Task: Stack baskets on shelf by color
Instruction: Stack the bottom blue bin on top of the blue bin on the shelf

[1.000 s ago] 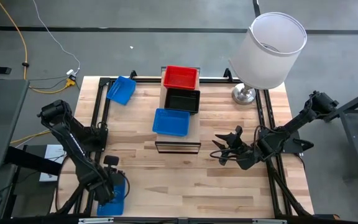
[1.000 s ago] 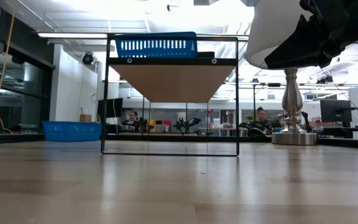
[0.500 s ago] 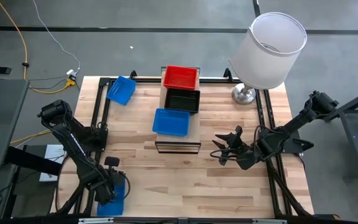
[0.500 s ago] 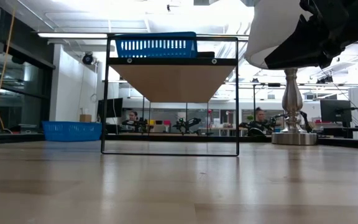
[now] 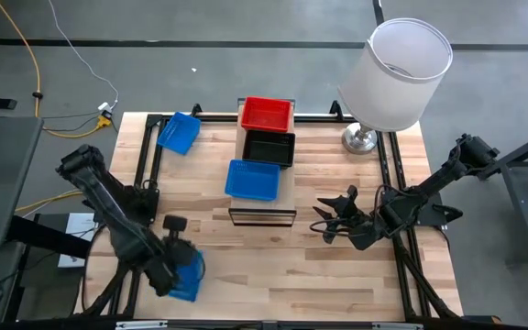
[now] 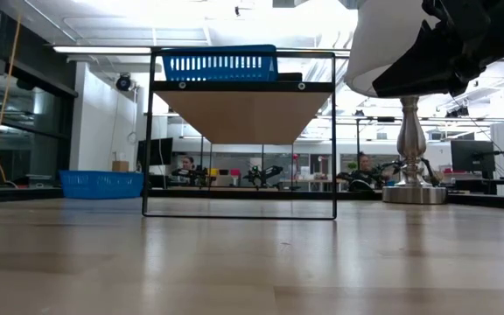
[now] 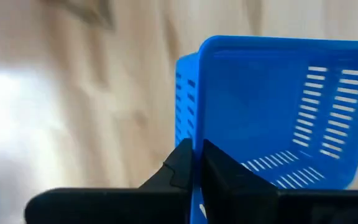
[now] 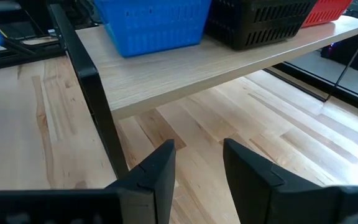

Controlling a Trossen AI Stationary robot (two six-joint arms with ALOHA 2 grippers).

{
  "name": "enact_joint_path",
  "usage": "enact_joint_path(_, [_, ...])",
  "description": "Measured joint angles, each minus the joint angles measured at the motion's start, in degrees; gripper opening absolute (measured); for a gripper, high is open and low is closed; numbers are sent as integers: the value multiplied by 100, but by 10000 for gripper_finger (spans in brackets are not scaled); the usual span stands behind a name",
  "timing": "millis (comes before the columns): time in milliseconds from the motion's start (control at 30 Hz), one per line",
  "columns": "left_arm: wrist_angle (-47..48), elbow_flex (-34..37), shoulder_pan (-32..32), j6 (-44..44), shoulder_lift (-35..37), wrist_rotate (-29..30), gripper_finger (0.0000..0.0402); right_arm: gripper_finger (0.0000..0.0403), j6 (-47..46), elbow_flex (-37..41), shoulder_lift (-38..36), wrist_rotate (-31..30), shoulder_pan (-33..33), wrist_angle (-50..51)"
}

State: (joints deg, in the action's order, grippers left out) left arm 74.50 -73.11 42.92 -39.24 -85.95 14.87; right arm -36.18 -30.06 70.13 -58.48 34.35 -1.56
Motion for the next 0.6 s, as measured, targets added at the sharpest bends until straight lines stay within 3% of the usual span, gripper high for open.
enact_joint_path(100, [463, -937, -60, 91, 185, 1318, 4, 122, 0, 0, 0, -2, 0, 0])
enact_joint_path(233, [375, -1750, -128, -16, 548, 4013, 2, 122, -92, 0, 0, -1, 0, 0])
enact_joint_path(300, [216, -1907, -305, -298, 706, 4949, 2, 122, -180, 0, 0, 1, 0, 1])
enact_joint_path(400, [53, -1927, -830, -1057, 921, 5334, 2, 122, -258, 0, 0, 17, 0, 3])
enact_joint_path(600, [58, -1659, -2027, -2152, 917, 4841, 2, 122, -379, 0, 0, 31, 0, 2])
